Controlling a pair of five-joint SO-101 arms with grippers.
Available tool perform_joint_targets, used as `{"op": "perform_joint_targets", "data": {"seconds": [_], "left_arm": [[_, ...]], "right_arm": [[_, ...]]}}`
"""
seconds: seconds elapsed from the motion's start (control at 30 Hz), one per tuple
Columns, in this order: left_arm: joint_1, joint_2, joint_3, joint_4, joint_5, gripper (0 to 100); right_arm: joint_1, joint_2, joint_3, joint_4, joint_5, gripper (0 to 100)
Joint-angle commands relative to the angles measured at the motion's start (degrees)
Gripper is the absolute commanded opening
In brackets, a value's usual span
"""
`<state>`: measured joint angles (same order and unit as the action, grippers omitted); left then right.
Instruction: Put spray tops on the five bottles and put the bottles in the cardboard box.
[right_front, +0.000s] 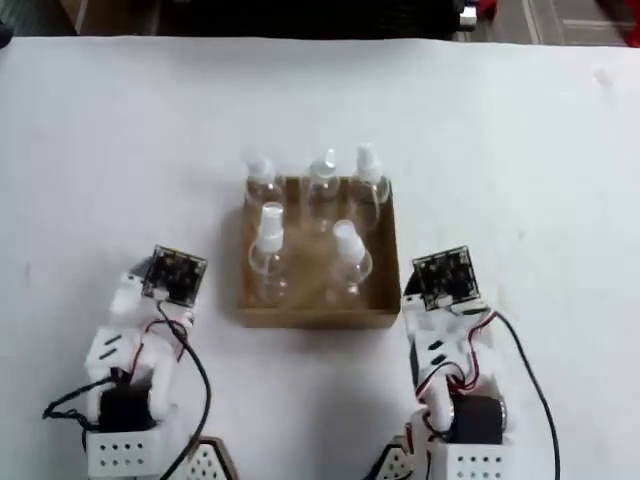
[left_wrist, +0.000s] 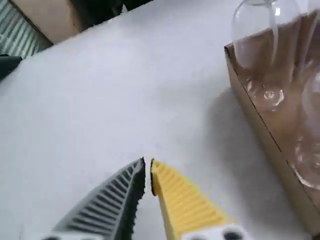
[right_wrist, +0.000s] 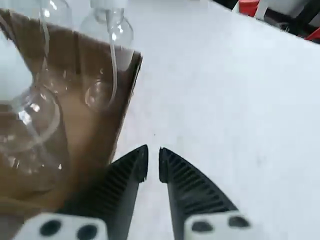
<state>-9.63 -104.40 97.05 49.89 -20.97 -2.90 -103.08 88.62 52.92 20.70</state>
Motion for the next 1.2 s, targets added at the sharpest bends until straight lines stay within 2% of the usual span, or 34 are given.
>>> {"op": "perform_joint_targets", "data": {"seconds": [0.0, 0.13, 0.2, 0.37, 0.43, 0.6, 0.73, 0.83, 1.1, 1.17], "left_arm": [[0.4, -0.1, -0.1, 4.5, -0.2, 2], [0.4, -0.1, -0.1, 8.5, -0.1, 2], [0.4, -0.1, -0.1, 9.8, 1.7, 2], [0.4, -0.1, -0.1, 12.7, 15.7, 2], [0.4, -0.1, -0.1, 14.2, 18.3, 2], [0.1, 0.0, -0.1, 15.1, 18.4, 2], [0.5, 0.0, -0.1, 21.5, 18.4, 2], [0.5, 0.0, -0.1, 22.8, 18.4, 2], [0.5, 0.0, -0.1, 23.6, 18.6, 2], [0.0, 0.0, -0.1, 23.6, 18.8, 2]], "right_arm": [[0.5, -0.4, 1.8, -1.0, 0.6, 1.9], [3.8, -0.4, 2.5, -0.6, 0.1, 1.5], [6.8, -0.4, 2.7, -1.5, -3.0, 1.5], [16.1, -0.4, 3.1, -3.0, -15.3, 1.5], [16.7, -0.4, 5.1, -3.3, -15.1, 1.5], [16.8, -0.4, 8.2, -2.6, -12.1, 1.5], [16.7, -0.4, 8.3, -0.4, -12.0, 1.5], [16.7, -0.4, 8.3, 1.7, -11.9, 1.5], [16.6, -0.4, 8.3, 20.3, -11.9, 1.5], [17.0, -0.4, 8.3, 20.0, -11.9, 1.5]]}}
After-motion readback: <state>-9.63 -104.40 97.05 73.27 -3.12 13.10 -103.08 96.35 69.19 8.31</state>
